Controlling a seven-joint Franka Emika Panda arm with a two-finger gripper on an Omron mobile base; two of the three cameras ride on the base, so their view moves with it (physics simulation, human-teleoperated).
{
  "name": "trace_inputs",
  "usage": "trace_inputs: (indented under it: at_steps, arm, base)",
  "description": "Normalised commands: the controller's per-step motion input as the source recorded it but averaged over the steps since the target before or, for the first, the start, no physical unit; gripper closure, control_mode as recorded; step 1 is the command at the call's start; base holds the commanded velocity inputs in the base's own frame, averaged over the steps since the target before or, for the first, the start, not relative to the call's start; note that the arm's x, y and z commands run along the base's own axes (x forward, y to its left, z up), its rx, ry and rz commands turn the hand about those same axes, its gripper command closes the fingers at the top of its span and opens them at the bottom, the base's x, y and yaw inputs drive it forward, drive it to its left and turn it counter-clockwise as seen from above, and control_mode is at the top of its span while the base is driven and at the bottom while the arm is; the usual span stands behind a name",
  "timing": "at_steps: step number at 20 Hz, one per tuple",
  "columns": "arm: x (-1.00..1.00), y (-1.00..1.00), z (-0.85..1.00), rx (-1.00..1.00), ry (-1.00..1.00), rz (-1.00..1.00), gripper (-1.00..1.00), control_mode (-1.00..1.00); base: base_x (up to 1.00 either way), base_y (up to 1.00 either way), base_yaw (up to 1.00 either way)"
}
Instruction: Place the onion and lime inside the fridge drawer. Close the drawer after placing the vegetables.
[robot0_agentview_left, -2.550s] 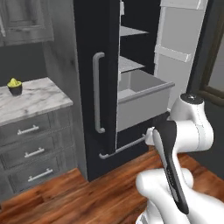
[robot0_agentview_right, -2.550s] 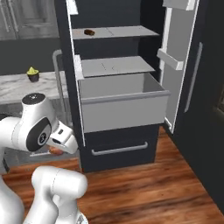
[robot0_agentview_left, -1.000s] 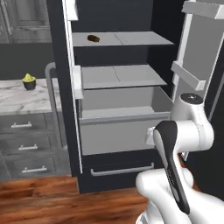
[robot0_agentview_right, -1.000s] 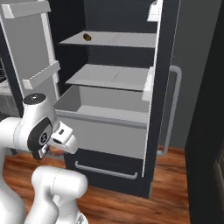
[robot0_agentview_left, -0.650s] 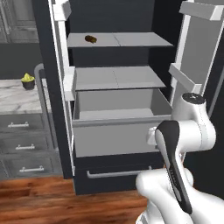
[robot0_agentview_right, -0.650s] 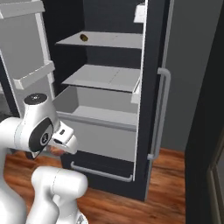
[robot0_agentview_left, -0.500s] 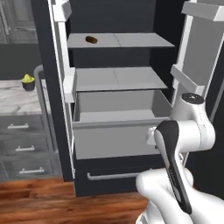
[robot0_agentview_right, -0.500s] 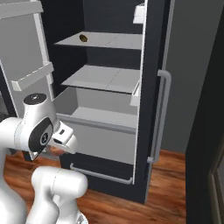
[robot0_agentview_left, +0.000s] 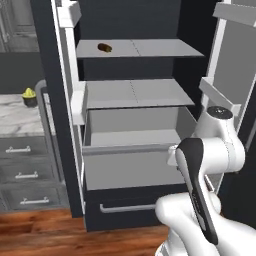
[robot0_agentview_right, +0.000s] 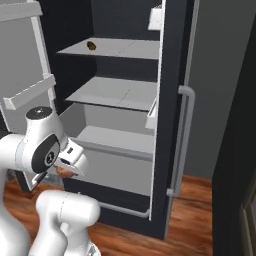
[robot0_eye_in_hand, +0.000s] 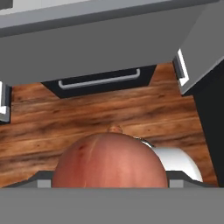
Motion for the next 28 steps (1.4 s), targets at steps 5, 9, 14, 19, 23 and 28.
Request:
trace_inputs:
  at_steps: [5, 9, 14, 19, 23, 28]
  arm:
    - [0.00, 0.00, 0.00, 0.00, 0.00, 0.00, 1.00, 1.00]
    - [0.00, 0.00, 0.00, 0.00, 0.00, 0.00, 1.00, 1.00]
    - [0.00, 0.00, 0.00, 0.00, 0.00, 0.00, 1.00, 1.00]
    - [0.00, 0.00, 0.00, 0.00, 0.00, 0.00, 1.00, 1.00]
    - [0.00, 0.00, 0.00, 0.00, 0.00, 0.00, 1.00, 1.00]
    - [0.00, 0.00, 0.00, 0.00, 0.00, 0.00, 1.00, 1.00]
  base:
    - [0.36, 0.00, 0.00]
    - [0.38, 0.00, 0.00]
    - [0.39, 0.00, 0.00]
    - [0.32, 0.00, 0.00]
    - [0.34, 0.00, 0.00]
    - [0.37, 0.00, 0.00]
